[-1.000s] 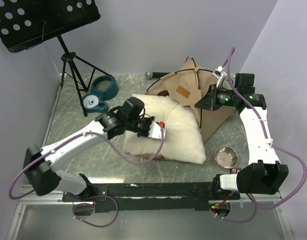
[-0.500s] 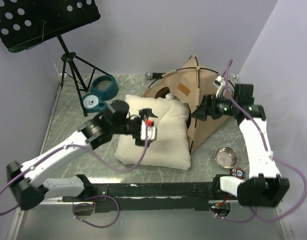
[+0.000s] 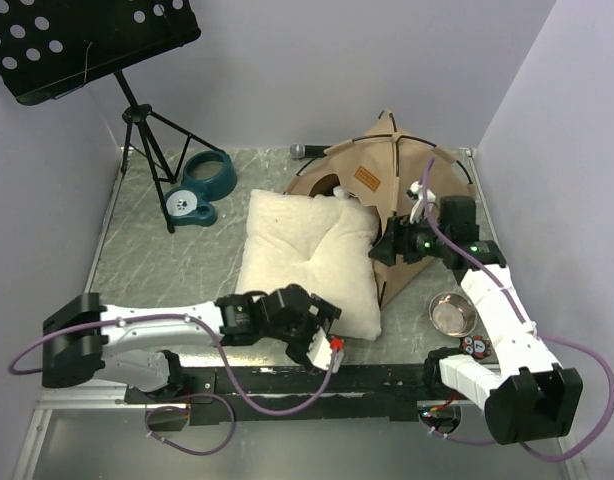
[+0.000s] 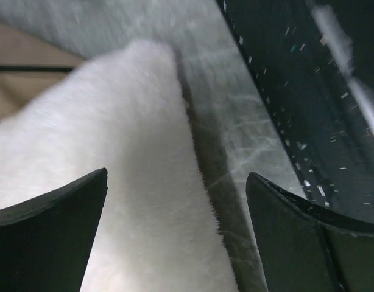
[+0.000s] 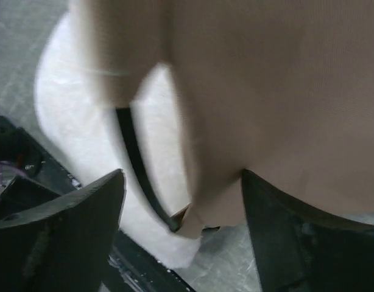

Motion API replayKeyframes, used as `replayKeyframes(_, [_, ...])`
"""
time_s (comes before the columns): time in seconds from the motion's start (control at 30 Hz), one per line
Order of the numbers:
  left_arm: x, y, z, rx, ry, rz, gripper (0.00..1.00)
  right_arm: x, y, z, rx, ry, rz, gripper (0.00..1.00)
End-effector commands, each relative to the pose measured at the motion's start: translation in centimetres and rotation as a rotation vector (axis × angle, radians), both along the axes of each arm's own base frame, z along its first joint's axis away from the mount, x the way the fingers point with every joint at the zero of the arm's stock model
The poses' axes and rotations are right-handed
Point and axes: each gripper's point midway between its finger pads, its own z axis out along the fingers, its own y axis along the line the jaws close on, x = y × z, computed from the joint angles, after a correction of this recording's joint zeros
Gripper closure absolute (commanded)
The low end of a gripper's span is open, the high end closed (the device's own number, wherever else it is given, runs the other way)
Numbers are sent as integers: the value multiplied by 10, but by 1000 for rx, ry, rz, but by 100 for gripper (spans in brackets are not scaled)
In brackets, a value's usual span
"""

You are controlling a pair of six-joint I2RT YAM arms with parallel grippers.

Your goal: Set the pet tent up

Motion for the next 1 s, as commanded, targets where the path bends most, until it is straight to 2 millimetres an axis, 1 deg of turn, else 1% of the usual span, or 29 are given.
replayKeyframes(0.0, [33, -20, -4, -99, -186, 115, 3, 16, 0, -7, -47, -51, -61, 26])
replayKeyframes(0.07, [43, -23, -20, -88, -217, 153, 6, 17, -1, -13, -59, -32, -86, 46])
replayKeyframes(0.1, [55, -21, -26, -72, -257, 210, 9, 17, -1, -15, -59, -23, -88, 55])
replayKeyframes(0.13, [63, -23, -25, -88, -285, 245, 12, 18, -2, -17, -67, -18, -88, 62])
replayKeyframes(0.17, [72, -24, -22, -107, -316, 284, 16, 17, -3, -19, -72, -12, -91, 72])
replayKeyframes(0.2, [78, -27, -15, -146, -333, 319, 19, 17, -3, -20, -75, -12, -89, 83])
replayKeyframes(0.23, [82, -32, -4, -204, -340, 347, 21, 16, -3, -20, -75, -15, -86, 92])
replayKeyframes(0.27, [85, -36, 2, -237, -344, 362, 26, 16, -3, -20, -75, -10, -84, 100])
replayKeyframes(0.37, [97, -51, 30, -326, -300, 425, 40, 13, 0, -22, -71, 12, -61, 100])
replayKeyframes(0.4, [109, -50, 36, -328, -248, 473, 50, 11, 1, -21, -69, 16, -53, 100])
replayKeyframes(0.43, [118, -49, 39, -323, -171, 516, 64, 10, 1, -20, -70, 12, -43, 100])
replayKeyframes(0.47, [133, -48, 50, -347, -58, 586, 77, 9, 2, -19, -67, 9, -32, 100])
replayKeyframes(0.5, [142, -46, 53, -346, 76, 624, 90, 7, 4, -18, -61, 3, -17, 100])
replayKeyframes(0.53, [160, -46, 72, -382, 186, 672, 99, 4, 6, -17, -58, 3, 1, 100])
replayKeyframes(0.6, [186, -38, 78, -381, 333, 762, 99, 3, 7, -15, -61, 7, 20, 100])
replayKeyframes(0.67, [210, -31, 78, -389, 414, 849, 99, 1, 6, -13, -63, 4, 29, 100])
replayKeyframes(0.73, [236, -25, 76, -408, 452, 920, 99, -1, 6, -11, -70, -25, 58, 100])
replayKeyframes(0.8, [257, -17, 60, -359, 450, 1024, 99, -3, 9, -5, -60, -50, 77, 100])
replayKeyframes(0.83, [267, -17, 53, -334, 446, 1060, 99, -5, 10, -1, -51, -62, 87, 100])
replayKeyframes(0.9, [280, -19, 37, -306, 519, 1143, 99, -7, 13, 6, -37, -81, 104, 100])
replayKeyframes(0.97, [285, -25, 34, -317, 573, 1179, 99, -8, 15, 10, -23, -93, 122, 100])
